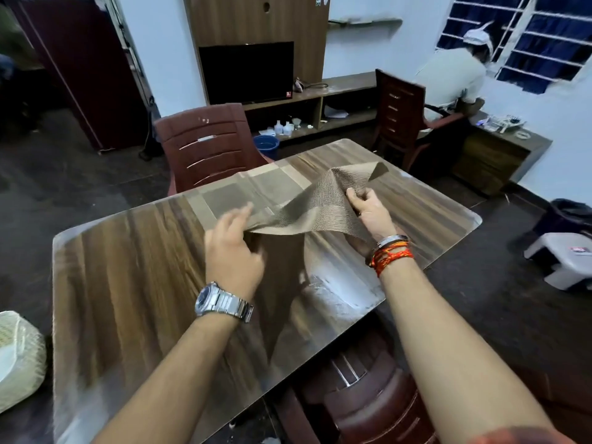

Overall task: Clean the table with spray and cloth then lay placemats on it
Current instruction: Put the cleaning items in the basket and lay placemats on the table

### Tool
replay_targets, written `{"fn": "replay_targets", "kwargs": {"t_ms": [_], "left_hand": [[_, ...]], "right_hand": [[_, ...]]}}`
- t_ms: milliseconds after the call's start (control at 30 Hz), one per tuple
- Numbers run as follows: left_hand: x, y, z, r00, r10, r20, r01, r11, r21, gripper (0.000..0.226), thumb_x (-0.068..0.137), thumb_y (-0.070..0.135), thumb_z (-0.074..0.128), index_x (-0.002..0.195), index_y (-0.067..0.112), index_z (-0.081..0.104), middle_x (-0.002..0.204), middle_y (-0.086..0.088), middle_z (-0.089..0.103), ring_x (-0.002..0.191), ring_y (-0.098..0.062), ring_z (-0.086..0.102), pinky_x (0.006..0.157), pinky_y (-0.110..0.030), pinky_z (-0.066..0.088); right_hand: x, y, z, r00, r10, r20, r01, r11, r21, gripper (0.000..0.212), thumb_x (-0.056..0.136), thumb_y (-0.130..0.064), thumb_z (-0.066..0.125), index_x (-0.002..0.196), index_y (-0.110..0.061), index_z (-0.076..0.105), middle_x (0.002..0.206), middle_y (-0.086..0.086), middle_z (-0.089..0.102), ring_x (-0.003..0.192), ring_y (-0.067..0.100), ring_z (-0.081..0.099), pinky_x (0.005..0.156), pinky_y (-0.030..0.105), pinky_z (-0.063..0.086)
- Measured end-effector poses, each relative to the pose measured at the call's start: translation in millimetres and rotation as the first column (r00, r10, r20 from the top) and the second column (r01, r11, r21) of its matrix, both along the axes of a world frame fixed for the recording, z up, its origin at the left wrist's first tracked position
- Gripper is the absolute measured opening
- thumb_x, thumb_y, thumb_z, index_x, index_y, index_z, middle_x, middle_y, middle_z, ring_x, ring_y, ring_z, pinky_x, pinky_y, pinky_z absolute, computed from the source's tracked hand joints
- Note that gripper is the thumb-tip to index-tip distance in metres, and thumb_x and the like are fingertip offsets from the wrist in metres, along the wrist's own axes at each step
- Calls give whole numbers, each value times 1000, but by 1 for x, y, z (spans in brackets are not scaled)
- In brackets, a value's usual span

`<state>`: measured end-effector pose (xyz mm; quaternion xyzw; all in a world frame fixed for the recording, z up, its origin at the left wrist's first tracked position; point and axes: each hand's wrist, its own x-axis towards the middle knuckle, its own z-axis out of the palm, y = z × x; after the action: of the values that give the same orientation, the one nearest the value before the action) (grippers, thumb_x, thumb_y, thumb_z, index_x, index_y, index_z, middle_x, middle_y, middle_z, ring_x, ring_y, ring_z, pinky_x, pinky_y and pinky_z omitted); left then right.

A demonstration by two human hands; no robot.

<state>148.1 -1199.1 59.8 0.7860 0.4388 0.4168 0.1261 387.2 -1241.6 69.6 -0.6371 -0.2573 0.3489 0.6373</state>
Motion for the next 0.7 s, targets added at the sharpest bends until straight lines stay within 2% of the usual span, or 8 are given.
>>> {"fn": "replay_targets", "kwargs": {"t_ms": [133,233,367,467,533,567,633,700], "left_hand": [[17,5,-9,995,-82,-48,79,994,-70,56,67,-14,60,119,5,70,118,-15,70,111,-33,65,101,-37,44],[19,20,3,985,-89,-144,101,992,75,62,63,-19,57,120,2,68,123,-20,66,113,-36,64,99,-43,47],[8,31,39,982,-87,-166,149,900,409,45,68,-14,55,107,-1,74,114,-19,70,109,-36,66,95,-44,50],[16,4,34,963,-176,-203,256,835,487,39,74,3,44,94,4,78,106,-11,75,106,-29,68,98,-42,48],[39,-15,4,894,-283,-349,405,843,354,45,69,10,41,94,8,77,108,-8,74,108,-24,67,101,-41,43],[52,-23,-18,821,-346,-455,461,871,169,50,69,10,40,105,10,75,122,-9,69,118,-23,62,107,-42,37],[72,-34,-69,635,-481,-605,423,871,-249,57,83,9,41,138,18,54,155,-8,36,144,-22,32,117,-43,20],[86,-39,-121,486,-607,-628,354,794,-493,57,96,21,39,152,24,28,163,-8,11,149,-26,13,120,-42,15]], "right_hand": [[10,3,-26,997,-66,35,70,989,-128,22,83,-33,69,82,-26,48,92,4,60,78,14,56,84,37,50],[22,11,-31,990,-138,21,139,988,-63,33,65,-43,76,82,-25,55,93,4,67,84,22,63,86,49,51],[22,4,1,993,-106,61,101,992,78,14,85,-17,72,85,-21,59,90,4,71,77,14,65,72,32,55],[36,-3,-14,989,-83,121,70,992,105,12,83,-11,73,87,-19,64,74,-8,72,69,0,65,71,21,52],[53,-14,-41,959,-123,256,133,991,-23,17,81,-14,75,96,-12,68,82,-2,72,69,-5,62,73,22,49],[63,-22,-58,945,-138,297,181,976,-120,26,81,-13,75,106,-7,68,93,6,72,76,0,65,75,23,49],[75,-43,-90,896,-130,425,277,911,-305,42,83,-12,72,123,-6,61,116,17,66,104,21,64,89,29,48],[77,-60,-121,810,-16,586,344,822,-453,50,83,-17,68,131,-12,56,126,19,60,122,36,52,103,38,41]]}}
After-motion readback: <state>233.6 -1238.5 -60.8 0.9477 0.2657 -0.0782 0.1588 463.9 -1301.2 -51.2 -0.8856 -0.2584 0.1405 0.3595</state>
